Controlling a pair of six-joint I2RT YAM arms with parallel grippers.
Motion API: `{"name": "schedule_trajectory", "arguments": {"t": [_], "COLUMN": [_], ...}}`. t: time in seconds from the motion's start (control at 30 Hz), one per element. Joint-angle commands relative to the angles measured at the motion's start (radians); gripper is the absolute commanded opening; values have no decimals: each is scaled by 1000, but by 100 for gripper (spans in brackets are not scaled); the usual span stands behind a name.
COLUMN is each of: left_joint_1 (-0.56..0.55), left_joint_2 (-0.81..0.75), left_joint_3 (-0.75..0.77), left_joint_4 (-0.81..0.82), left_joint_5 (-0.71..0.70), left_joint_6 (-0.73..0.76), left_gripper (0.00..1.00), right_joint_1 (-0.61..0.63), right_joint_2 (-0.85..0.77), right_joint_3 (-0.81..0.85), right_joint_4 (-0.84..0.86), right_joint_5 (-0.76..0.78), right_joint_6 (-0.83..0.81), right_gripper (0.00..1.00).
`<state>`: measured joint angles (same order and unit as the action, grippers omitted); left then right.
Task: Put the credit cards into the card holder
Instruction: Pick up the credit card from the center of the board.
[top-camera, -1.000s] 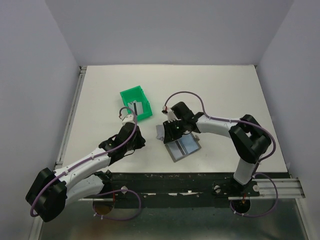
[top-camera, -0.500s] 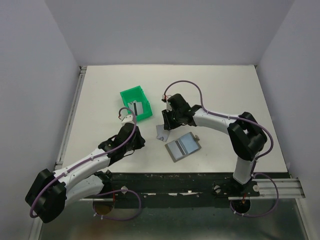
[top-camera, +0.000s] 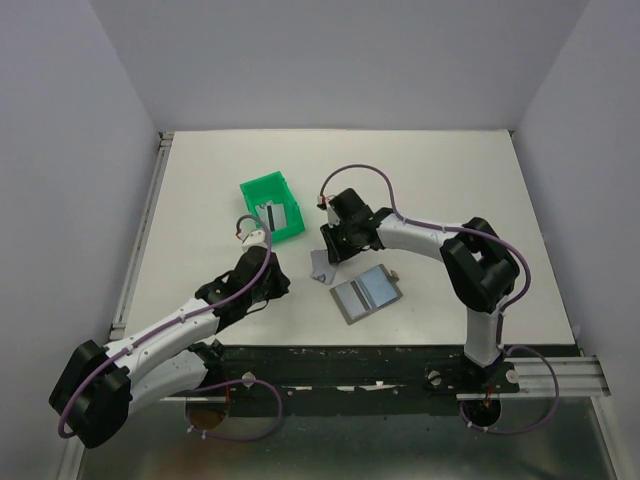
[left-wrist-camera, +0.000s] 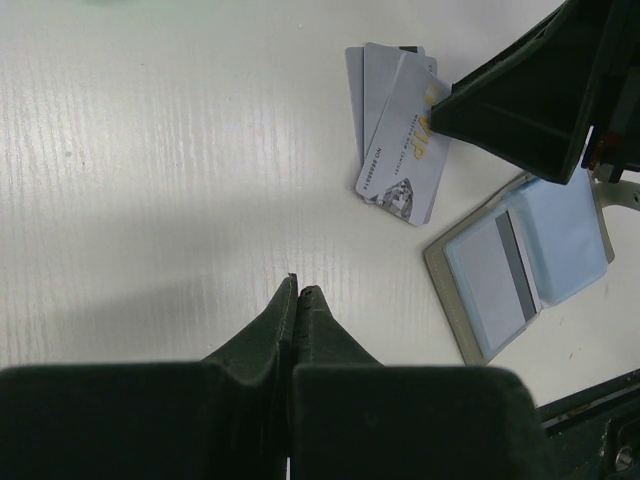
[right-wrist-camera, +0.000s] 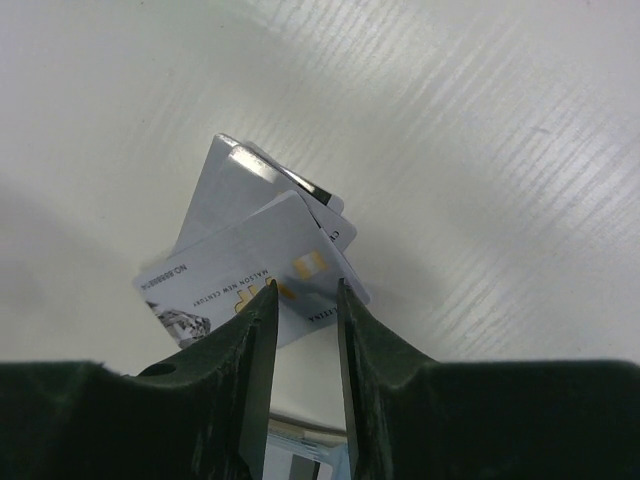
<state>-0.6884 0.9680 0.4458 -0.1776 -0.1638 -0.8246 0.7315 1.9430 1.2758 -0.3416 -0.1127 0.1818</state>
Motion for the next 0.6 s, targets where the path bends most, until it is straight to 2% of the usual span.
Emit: {"name": "schedule_trajectory", "arguments": {"t": [0.0, 0.3, 0.47, 0.57], "left_joint_1": [4, 4, 4, 3], "left_joint_2": [-5, 20, 24, 29], "left_joint_3": [-7, 1, 1, 7], "left_joint_4": [-11, -2, 6, 4], "left_joint_5": [1, 14, 18, 18], "left_joint_6": [-10, -5, -5, -5], "left_gripper": [0, 0, 0, 0], "right_joint_1": [5, 8, 14, 14], "right_joint_2": [36, -6, -7, -58], "right_joint_3": [-12, -96, -116, -153], "right_joint_4": [-20, 27, 55, 110], "right_joint_5": [-131, -344, -663, -676], "right_joint_6": [-48, -84, -146, -130], "right_gripper": [38, 38, 35, 34]}}
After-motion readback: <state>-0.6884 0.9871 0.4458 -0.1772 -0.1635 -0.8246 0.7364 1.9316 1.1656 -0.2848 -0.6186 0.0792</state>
